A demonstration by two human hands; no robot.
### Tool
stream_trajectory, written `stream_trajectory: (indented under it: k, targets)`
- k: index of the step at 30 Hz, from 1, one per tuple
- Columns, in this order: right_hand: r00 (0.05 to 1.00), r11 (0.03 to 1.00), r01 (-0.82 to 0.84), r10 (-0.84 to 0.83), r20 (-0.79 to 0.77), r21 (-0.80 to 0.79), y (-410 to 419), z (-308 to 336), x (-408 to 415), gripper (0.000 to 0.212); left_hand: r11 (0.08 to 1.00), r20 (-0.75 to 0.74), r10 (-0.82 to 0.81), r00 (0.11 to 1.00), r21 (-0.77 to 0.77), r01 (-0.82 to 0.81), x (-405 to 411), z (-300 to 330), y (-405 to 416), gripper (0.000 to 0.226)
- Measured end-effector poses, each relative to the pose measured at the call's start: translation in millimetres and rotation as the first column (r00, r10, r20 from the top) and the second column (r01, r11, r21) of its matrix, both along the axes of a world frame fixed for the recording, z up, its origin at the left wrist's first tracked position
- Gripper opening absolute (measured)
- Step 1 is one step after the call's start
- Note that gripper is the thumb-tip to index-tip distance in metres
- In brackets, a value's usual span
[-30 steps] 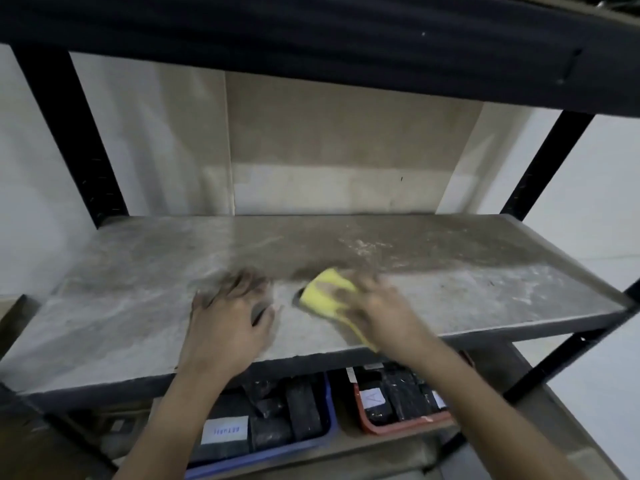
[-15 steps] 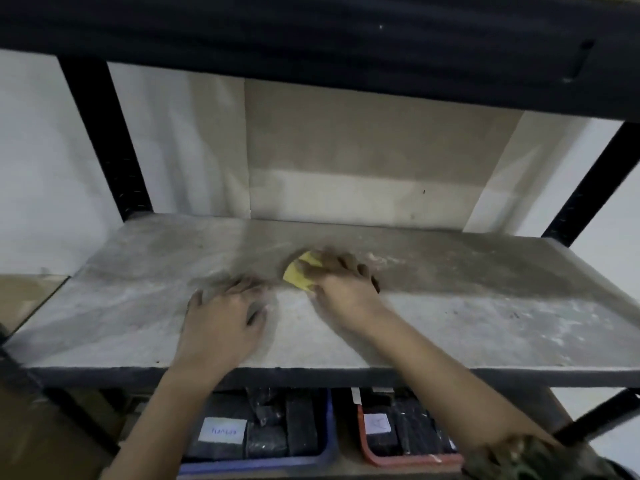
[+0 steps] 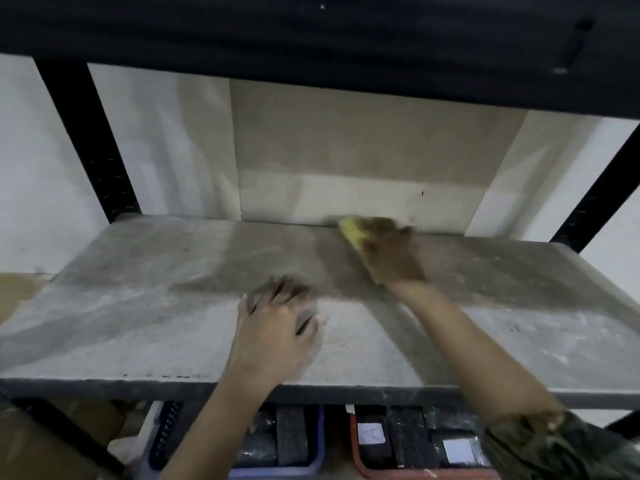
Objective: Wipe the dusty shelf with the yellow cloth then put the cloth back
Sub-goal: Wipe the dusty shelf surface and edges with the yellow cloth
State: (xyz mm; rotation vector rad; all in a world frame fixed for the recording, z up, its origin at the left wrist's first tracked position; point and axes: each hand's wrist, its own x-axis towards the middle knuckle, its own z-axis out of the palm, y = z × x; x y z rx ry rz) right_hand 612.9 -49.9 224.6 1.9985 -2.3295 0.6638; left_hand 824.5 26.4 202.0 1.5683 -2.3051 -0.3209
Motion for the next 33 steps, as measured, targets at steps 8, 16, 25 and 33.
stream_trajectory:
  k: [8,16,25,33]
  targets:
    - [0.972,0.954,-0.221,0.232,-0.028,0.203,-8.0,-5.9,32.1,0.042,0.999,0.011,0.001,1.0,-0.04,-0.001,-0.7,-6.5,-2.6,0.074]
    - [0.896,0.893,0.437,-0.443,0.04,0.105,5.6,6.1,-117.7,0.039,0.999,0.058,-0.004,0.998,-0.049,0.007,-3.1,-2.9,-1.4,0.051]
    - [0.967,0.968,-0.248,0.25,-0.056,0.043,147.6,-6.8,-9.3,0.037,0.992,0.082,0.02,0.996,-0.122,-0.01,-5.0,-3.2,-3.5,0.07]
    - [0.9,0.9,0.436,-0.436,-0.015,0.001,169.5,5.0,-226.9,0.053,0.995,0.122,0.035,0.992,-0.094,-0.023,-34.4,9.0,6.1,0.056]
